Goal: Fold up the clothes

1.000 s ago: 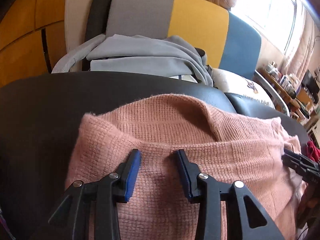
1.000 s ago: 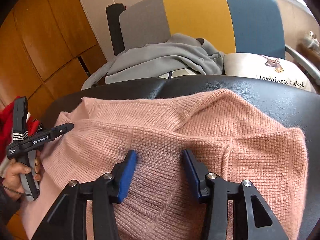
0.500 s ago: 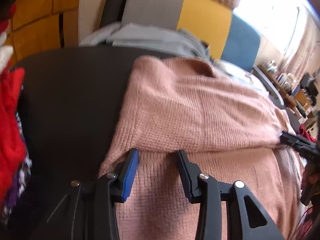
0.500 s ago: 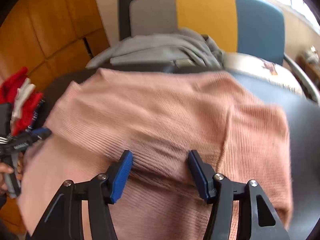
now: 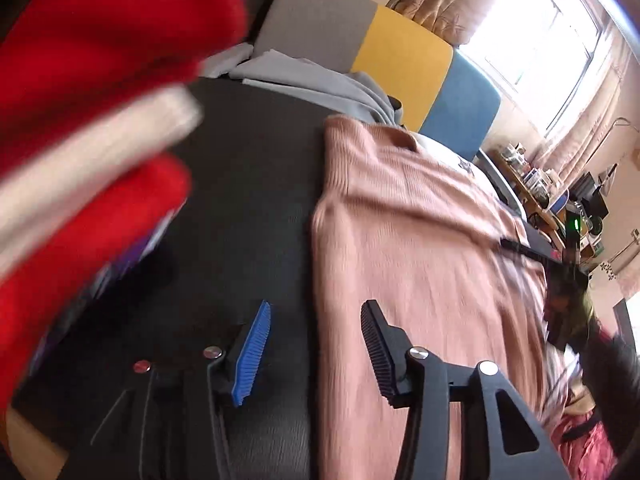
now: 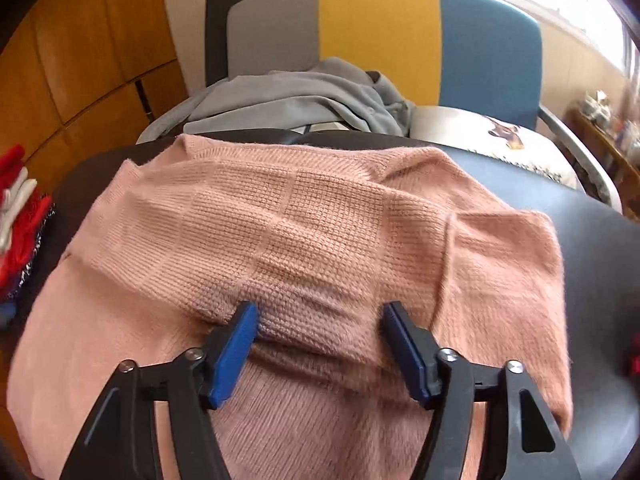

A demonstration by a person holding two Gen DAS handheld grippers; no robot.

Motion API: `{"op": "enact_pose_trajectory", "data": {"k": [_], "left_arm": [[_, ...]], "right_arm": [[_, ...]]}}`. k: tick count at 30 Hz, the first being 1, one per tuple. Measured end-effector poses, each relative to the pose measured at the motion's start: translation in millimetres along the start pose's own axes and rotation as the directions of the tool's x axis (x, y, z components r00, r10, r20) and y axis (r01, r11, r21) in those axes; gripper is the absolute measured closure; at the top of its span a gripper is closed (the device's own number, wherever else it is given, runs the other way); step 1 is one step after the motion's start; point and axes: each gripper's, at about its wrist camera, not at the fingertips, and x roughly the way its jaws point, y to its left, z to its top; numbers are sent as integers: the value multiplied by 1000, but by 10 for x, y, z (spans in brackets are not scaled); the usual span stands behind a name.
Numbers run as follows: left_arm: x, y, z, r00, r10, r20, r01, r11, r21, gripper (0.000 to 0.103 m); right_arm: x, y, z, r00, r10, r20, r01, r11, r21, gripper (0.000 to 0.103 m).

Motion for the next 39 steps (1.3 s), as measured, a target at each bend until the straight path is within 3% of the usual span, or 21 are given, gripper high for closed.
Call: {"op": "enact_pose_trajectory", "data": {"k": [5, 7, 12, 18, 21, 23, 31, 38, 39], "left_arm": [[-234, 76, -527, 999, -28, -37, 26, 998, -51, 53], [-293, 77, -685, 997, -62, -40, 58, 995, -75, 53], [-209, -15, -919, 988, -132, -77, 124, 987, -104, 53], [-187, -101, -1012, 992, -108, -65, 98, 985, -141, 49], [-162, -131, -975, 992, -94, -81, 80, 982, -170, 49], [-176, -146, -982, 993, -74, -89, 58, 984, -167, 49], [-196, -267, -1060, 996, -24, -88, 16, 996, -90, 50], [-175, -262, -1133, 993, -28, -111, 17, 995, -98, 51], [-171, -261, -1144, 993, -29, -112, 18, 995, -102, 51]], "right_arm": [[-559, -19, -324, 992, 111, 54, -114, 993, 42, 26], [-802, -166, -533, 981, 176, 76, -184, 977, 109, 19], [-1396, -758, -1257, 937, 312, 156, -348, 866, 360, 12], [-1812, -1164, -2185, 936, 317, 152, -347, 766, 540, 11], [-1855, -1140, -2431, 893, 394, 218, -445, 696, 564, 11], [-1802, -1012, -2486, 860, 456, 230, -502, 671, 546, 11], [-1632, -709, -2420, 829, 493, 262, -555, 679, 481, 11], [-1604, -619, -2543, 781, 564, 268, -617, 631, 471, 11], [-1601, -605, -2542, 784, 564, 262, -613, 632, 474, 13]]}}
